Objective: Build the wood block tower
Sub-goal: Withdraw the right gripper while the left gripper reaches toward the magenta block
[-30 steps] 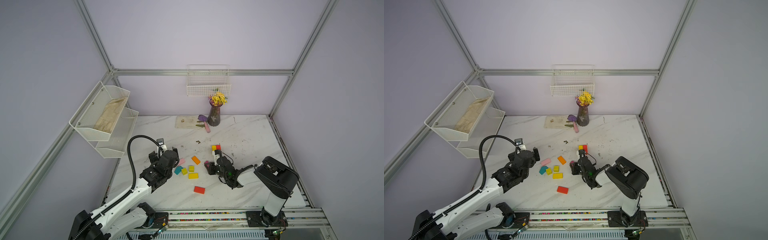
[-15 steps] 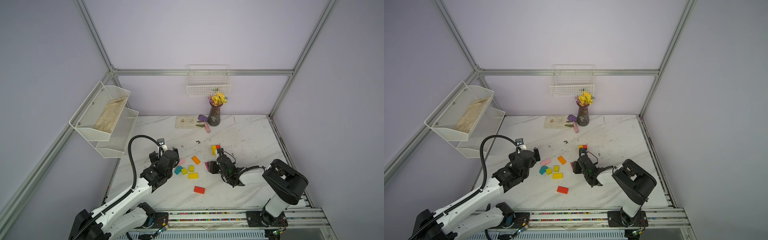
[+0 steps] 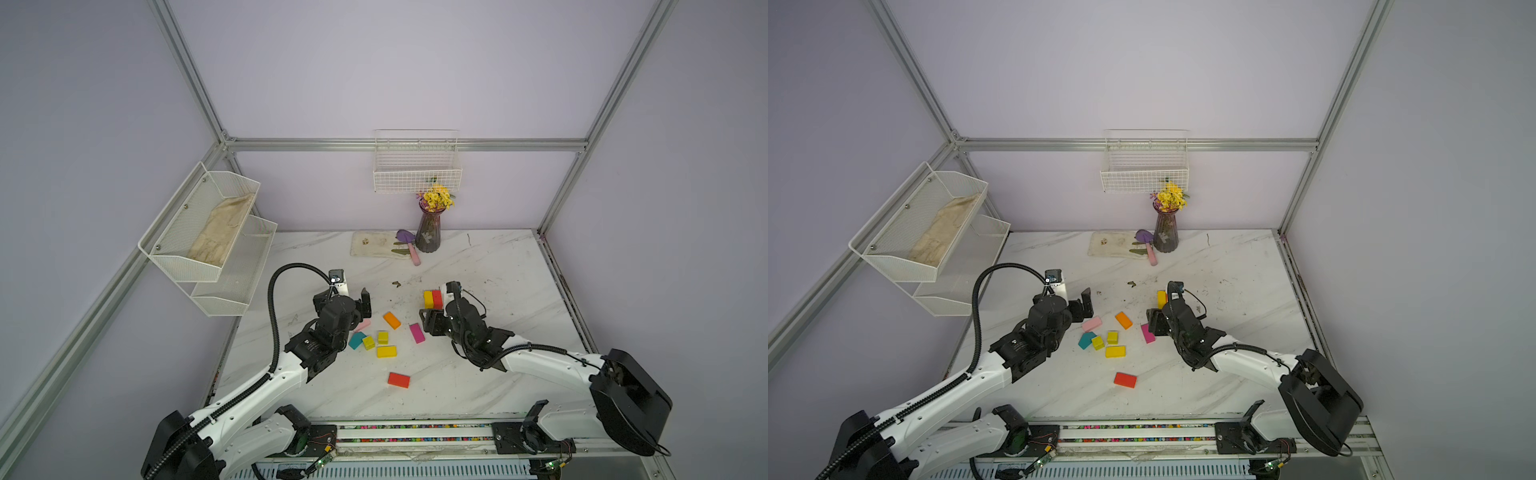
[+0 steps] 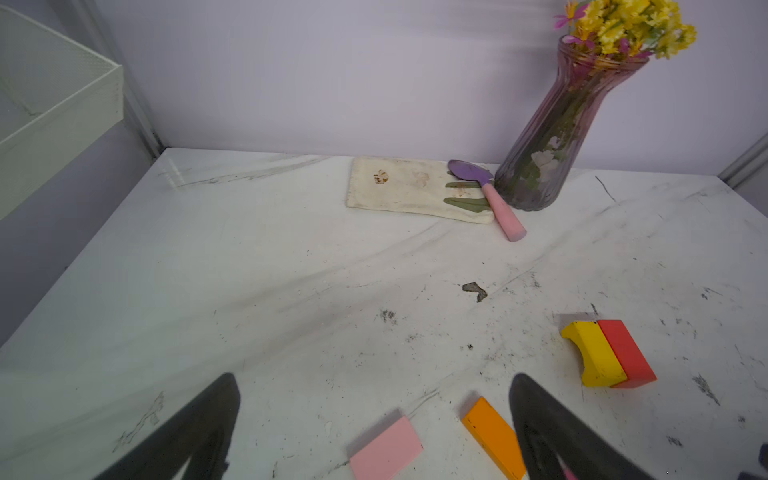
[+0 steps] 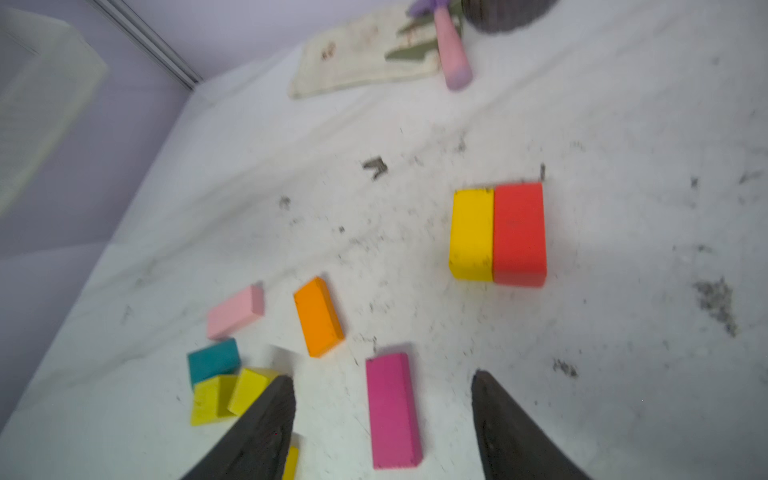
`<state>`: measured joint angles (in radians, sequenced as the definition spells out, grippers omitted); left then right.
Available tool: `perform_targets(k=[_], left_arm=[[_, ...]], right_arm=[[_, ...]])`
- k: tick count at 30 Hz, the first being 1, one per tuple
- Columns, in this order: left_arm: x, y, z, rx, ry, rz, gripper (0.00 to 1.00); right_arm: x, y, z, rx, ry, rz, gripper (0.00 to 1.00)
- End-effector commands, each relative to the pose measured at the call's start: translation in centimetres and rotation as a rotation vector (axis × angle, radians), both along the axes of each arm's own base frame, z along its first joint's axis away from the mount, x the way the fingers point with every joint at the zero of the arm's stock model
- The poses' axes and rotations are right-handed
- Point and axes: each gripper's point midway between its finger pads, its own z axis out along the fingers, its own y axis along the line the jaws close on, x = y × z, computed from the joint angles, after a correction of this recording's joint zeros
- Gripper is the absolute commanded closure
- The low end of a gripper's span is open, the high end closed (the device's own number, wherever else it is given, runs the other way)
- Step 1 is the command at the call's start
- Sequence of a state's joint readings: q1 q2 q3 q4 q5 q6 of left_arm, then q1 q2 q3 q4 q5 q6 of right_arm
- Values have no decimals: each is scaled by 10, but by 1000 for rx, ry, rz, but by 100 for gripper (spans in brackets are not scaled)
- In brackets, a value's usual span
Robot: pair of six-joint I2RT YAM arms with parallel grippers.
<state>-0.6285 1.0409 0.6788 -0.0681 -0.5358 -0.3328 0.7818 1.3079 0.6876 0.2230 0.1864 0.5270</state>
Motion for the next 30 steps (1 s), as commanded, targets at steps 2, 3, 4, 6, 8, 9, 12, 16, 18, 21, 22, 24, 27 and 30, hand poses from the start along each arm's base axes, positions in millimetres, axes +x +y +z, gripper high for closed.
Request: perform_targets(k=[2, 3, 4, 6, 8, 9, 12, 16, 18, 21, 22, 24, 27, 30], left_arm=[[6, -55, 14, -15, 1, -284, 1], [4, -71, 10, -3, 14, -373, 3], [2, -84, 6, -3, 28, -444, 4], [0, -103, -1, -11, 59, -540, 6], [-2, -117, -8, -11, 91, -612, 7], [-4, -122, -11, -10, 107, -643, 10], [-6, -131, -20, 9, 144, -695, 13], [-11, -138, -21, 12, 168, -745, 13], [-16, -145, -19, 1, 172, -788, 13], [-22, -154, -22, 6, 181, -836, 13], [-23, -158, -25, 11, 188, -851, 13], [-24, -164, -32, 26, 213, -866, 13], [-23, -174, -52, 58, 280, -882, 13], [-26, -187, -68, 95, 332, -914, 14]], right_arm=[[27, -30, 74, -16, -203, -138, 26], [32, -41, 85, -27, -234, -176, 26], [37, -55, 91, -43, -255, -217, 26], [43, -85, 90, -70, -269, -302, 24], [46, -117, 79, -79, -279, -385, 21], [46, -132, 71, -78, -282, -417, 21], [46, -171, 51, -91, -274, -522, 20], [45, -190, 33, -101, -238, -592, 20], [45, -192, 28, -102, -235, -603, 20], [47, -190, 26, -105, -226, -593, 19], [48, -190, 25, -106, -225, -594, 19], [49, -191, 24, -108, -221, -596, 19], [51, -189, 21, -112, -212, -591, 19], [53, -187, 19, -116, -204, -579, 19]])
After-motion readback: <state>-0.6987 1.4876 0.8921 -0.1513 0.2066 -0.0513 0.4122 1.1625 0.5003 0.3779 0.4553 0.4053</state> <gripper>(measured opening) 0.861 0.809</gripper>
